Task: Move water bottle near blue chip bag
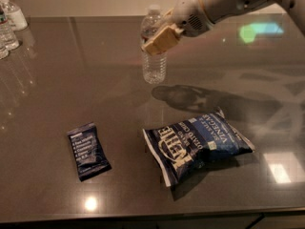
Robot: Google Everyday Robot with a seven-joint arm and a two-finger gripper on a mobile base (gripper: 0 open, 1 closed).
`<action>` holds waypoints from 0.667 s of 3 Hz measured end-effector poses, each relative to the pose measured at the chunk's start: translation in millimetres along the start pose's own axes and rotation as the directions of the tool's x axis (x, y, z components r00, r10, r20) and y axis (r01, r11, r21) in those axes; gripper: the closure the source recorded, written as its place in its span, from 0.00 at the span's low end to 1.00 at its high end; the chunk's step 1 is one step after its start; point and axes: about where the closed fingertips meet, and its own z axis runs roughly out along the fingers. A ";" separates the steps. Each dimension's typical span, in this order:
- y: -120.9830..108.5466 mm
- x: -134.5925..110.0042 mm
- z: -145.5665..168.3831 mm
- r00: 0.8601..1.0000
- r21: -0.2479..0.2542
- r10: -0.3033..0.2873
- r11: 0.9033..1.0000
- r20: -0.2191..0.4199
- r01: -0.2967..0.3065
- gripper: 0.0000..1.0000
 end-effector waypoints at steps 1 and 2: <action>29.0 12.0 -28.5 0.999 -0.011 0.030 1.000 0.019 -0.029 1.00; 55.3 31.0 -43.5 0.997 -0.026 0.068 0.997 0.022 -0.067 1.00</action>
Offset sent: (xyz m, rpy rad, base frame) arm -0.1011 -0.0621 -0.0213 0.0590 0.1079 -0.0398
